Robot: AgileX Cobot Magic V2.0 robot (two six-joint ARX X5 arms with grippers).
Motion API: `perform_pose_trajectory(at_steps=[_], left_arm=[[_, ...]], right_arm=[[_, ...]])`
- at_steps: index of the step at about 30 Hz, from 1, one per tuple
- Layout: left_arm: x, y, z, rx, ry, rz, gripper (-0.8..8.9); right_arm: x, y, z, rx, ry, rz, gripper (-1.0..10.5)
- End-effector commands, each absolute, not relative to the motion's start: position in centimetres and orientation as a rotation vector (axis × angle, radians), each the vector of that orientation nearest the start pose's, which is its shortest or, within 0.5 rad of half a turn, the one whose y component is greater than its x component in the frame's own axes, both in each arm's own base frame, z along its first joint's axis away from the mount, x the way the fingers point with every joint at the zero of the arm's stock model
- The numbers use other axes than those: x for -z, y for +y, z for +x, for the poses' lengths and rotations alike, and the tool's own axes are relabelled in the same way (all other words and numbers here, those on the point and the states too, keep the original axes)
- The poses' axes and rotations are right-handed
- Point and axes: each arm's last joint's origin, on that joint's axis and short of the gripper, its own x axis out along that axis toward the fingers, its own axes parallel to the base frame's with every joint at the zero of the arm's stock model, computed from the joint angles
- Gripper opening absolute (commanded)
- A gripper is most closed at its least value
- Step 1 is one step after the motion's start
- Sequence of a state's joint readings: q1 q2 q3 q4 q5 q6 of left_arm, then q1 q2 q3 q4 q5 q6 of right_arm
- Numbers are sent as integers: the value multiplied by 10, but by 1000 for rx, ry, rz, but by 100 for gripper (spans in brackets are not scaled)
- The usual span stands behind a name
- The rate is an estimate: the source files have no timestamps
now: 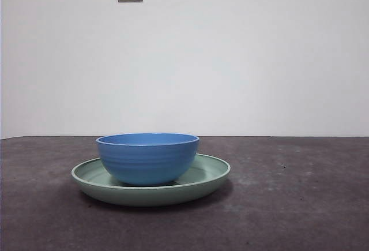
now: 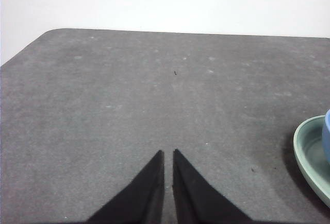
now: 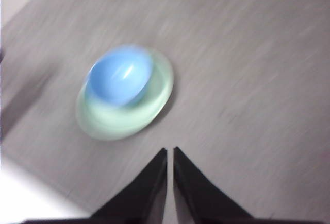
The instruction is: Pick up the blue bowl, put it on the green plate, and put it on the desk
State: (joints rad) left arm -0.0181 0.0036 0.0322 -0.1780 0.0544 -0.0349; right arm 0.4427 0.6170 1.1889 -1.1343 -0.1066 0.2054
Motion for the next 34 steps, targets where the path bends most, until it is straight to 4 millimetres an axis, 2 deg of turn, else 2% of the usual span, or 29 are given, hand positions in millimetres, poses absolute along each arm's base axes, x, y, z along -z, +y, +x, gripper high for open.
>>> perform_pose_trajectory(at_steps=[1,3,5,9,13,16,22,34], left_arm=[[-149,-3,96,68,179,-22,27],[-149,-3,96,68,179,-22,27],[-149,-3,96,68,179,-22,27],[-149,-3,96,68,179,-22,27],[-149,-3,96,68,179,-22,27],[-149,-3,96,68,179,-22,27],[-149,-3,96,68,179,-22,27],[-149,-3,96,68,179,-22,27]], right_arm=[[-370,22,66,-341,441,128,16],[-347,16,75,-255,316,155,16],[-315,11,82,-188,194,163,16],[-256,6,87,-130,36,149,16],[-206,5,89,-128,29,93,16],[-179,5,92,-126,66,93,16],[-152,4,96,-110,151,95,16],[-150,4,96,-107,168,64,16]])
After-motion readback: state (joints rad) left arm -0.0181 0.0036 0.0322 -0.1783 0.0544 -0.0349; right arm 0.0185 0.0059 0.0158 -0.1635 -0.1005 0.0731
